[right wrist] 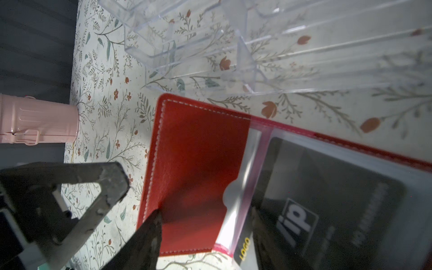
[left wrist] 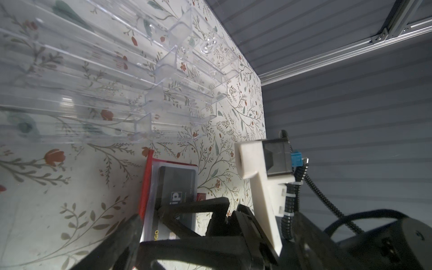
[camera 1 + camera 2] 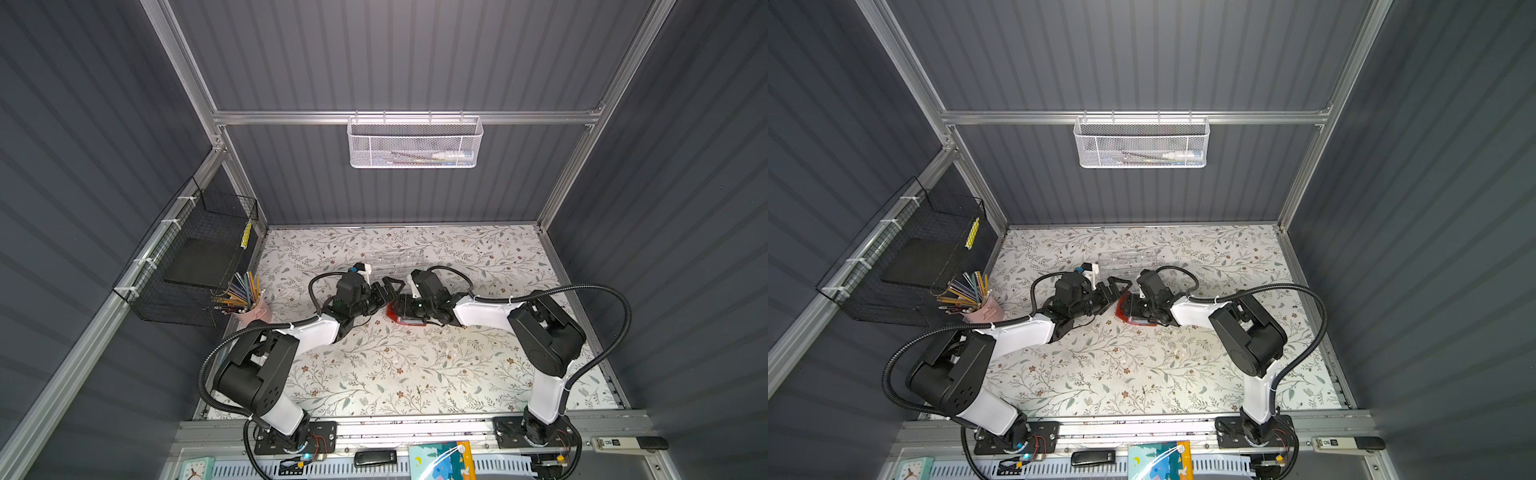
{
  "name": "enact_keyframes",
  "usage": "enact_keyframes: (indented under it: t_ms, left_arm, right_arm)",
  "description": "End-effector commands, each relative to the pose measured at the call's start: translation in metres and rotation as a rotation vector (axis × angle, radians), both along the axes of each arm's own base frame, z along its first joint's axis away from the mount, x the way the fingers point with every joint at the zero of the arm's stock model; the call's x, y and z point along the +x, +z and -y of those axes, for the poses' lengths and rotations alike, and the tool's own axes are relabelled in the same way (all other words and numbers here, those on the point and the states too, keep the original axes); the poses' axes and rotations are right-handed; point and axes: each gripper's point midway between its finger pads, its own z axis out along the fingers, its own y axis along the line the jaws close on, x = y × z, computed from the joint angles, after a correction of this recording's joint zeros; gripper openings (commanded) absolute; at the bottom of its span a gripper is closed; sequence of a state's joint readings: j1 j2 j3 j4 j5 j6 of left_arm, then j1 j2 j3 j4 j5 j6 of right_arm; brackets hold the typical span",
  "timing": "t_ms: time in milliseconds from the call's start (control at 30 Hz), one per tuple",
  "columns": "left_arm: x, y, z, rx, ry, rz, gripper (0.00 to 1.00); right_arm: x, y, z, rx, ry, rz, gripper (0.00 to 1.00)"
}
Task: Take the credit cards out of the card holder
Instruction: Open the card holder at the center of the table.
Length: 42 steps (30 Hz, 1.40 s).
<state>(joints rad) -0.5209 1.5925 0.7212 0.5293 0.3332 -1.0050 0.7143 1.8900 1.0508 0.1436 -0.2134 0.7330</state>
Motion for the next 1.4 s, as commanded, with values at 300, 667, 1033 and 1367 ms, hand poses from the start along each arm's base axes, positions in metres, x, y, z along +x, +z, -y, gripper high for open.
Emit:
enact_keyframes:
  t_ms: [300,667,1033,1367]
  left_arm:
    - [0.012,0.025,0.011,-0.057,-0.02,0.038,1.0]
    - [0.015,-0.01,0.012,-0.063,0.0,-0.036,1.0]
    - [0.013,-0.038,-0.005,-0.003,0.07,-0.076,1.0]
    - [0.01,-0.063,-0.009,0.027,0.073,-0.114,1.0]
  right_arm:
    - [-0.02,-0.036,0.014,-0.06,-0.005,-0.09,0.61]
    - [-0.026,-0.034,0.016,-0.041,-0.004,-0.092,0.6]
    - [-0.034,-0.034,0.027,-0.041,-0.016,-0.089,0.6]
    - [-0.033,-0.031,0.053,-0.038,-0.055,-0.083,0.6]
